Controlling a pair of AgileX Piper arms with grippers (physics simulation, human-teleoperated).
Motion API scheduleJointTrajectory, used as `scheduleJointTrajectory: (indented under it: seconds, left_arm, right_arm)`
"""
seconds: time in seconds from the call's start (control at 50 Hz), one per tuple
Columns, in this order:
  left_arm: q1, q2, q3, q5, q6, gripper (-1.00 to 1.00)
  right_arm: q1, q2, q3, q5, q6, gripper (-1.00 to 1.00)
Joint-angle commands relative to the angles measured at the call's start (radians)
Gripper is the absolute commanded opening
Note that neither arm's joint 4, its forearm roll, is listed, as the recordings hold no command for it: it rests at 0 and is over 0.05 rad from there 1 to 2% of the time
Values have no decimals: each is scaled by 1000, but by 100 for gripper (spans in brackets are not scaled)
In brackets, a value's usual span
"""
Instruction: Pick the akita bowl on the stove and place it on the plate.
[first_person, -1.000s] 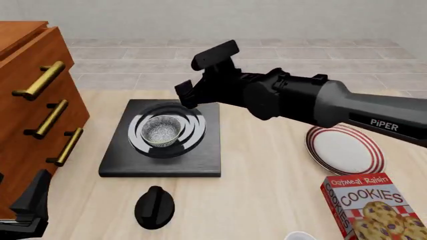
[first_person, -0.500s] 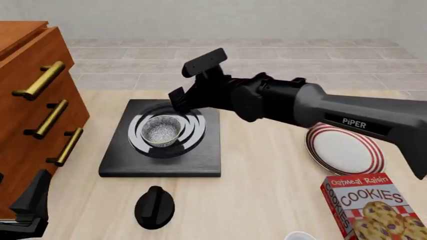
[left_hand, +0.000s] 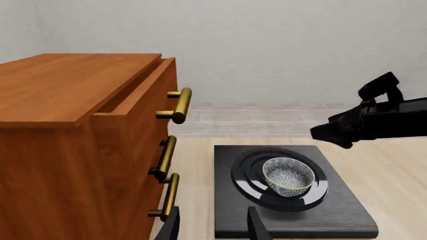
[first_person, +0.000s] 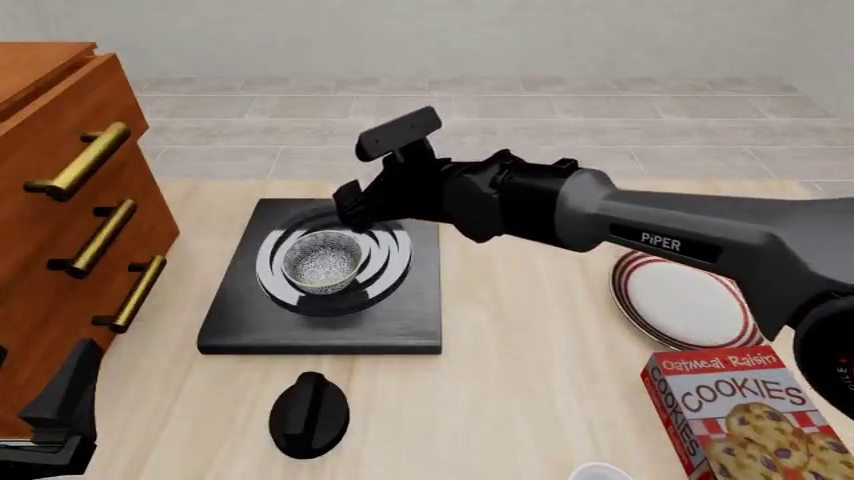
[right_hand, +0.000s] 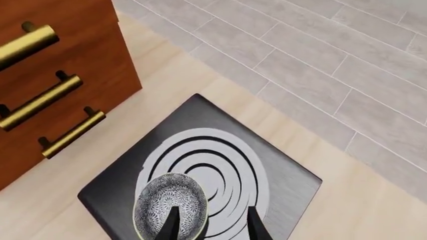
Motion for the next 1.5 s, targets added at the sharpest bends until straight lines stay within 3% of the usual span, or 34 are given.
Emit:
scheduleJointTrajectory:
  seconds: [0.02, 0.26, 0.46, 1.5]
  left_arm:
    - [0, 0, 0, 0, 0, 100]
    - [0, 0, 0, 0, 0, 100]
    - [0, 0, 0, 0, 0, 100]
    - [0, 0, 0, 0, 0, 100]
  right_arm:
    - [0, 30, -17, -3, 20, 100]
    - [-21, 61, -33, -14, 35, 100]
    - [-29, 90, -21, -44, 11, 100]
    - [-20, 213, -47, -85, 95, 100]
